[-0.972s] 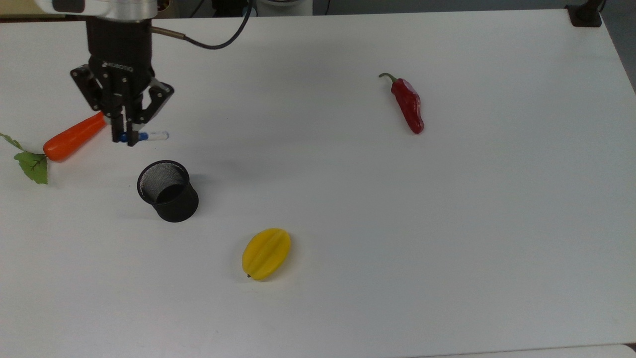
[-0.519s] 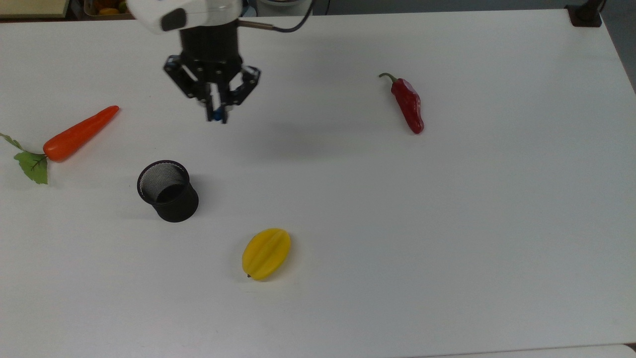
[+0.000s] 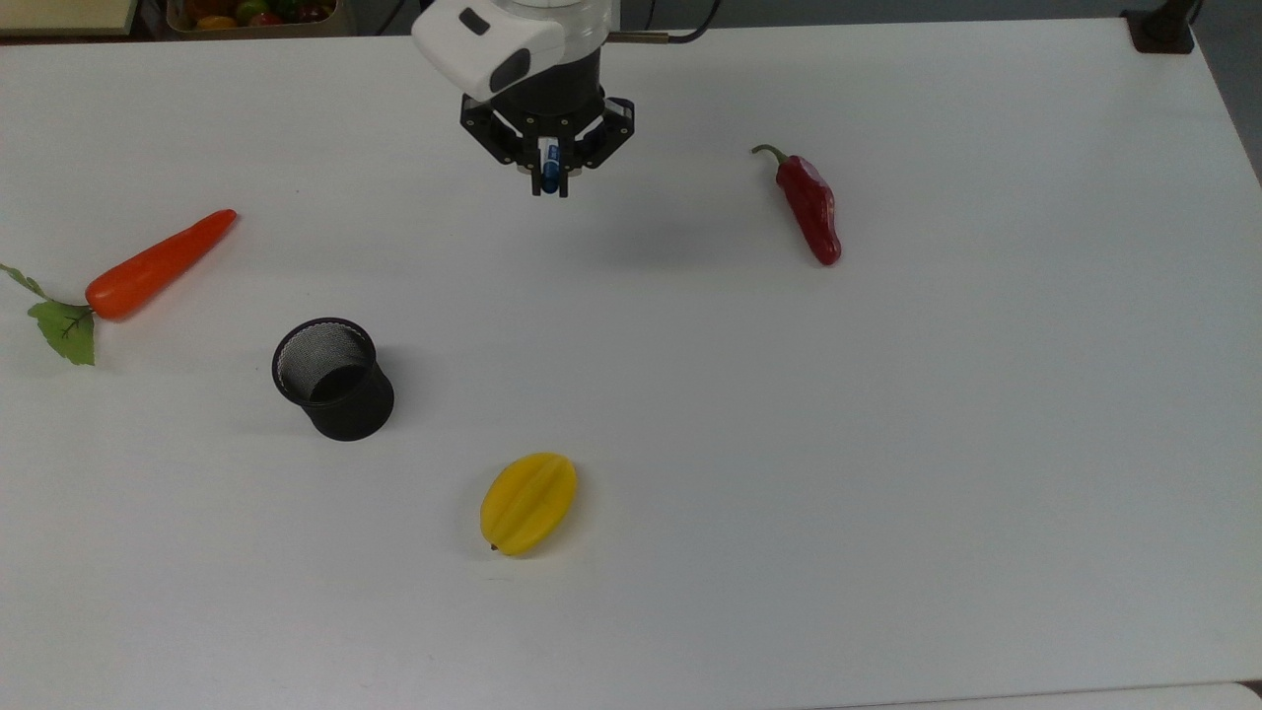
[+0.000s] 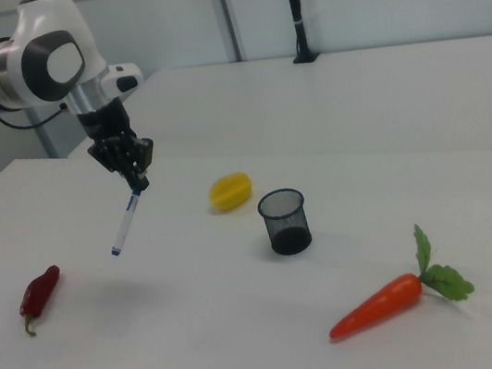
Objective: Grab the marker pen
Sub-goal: 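Lower the held marker onto the table beside the chili pepper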
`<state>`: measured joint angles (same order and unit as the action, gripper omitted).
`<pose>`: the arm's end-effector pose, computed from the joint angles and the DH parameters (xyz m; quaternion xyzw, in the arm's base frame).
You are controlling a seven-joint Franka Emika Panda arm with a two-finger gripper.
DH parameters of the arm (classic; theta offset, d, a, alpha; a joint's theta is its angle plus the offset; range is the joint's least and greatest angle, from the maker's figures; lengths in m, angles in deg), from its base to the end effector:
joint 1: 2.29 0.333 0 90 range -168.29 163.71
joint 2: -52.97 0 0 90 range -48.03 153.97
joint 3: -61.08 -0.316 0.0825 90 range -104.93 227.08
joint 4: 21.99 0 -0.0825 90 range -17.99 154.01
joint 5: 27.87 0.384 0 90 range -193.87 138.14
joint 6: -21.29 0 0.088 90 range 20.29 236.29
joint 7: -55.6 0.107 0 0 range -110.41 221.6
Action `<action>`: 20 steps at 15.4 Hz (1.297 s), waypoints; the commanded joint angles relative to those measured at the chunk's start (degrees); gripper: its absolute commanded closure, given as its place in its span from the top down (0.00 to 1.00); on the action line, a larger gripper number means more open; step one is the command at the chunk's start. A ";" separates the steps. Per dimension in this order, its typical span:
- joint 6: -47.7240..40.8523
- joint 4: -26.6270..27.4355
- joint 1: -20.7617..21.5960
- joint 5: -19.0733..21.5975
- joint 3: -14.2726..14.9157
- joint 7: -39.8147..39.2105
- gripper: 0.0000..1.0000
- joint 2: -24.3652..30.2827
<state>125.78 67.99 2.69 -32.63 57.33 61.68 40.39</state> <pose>0.6278 0.0859 0.5169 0.9988 0.0319 0.0212 0.0308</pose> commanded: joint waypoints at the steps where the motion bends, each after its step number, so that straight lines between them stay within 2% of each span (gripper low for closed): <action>1: 0.01 3.80 0.91 0.90 0.58 -0.28 0.16 1.77; 13: 10.65 5.12 0.91 -0.15 0.58 0.07 0.18 -8.34; 15: 10.65 5.12 0.91 -0.15 0.58 0.07 0.25 -8.34; 16: 10.65 5.12 0.91 -0.15 0.58 0.07 0.38 -8.34; 18: 10.56 5.12 0.82 -0.15 0.58 0.33 1.00 -8.34; 20: 10.04 4.86 0.91 -0.15 0.66 0.33 1.00 -8.25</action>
<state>135.61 72.62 3.09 -32.68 57.35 61.67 31.30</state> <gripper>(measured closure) 0.577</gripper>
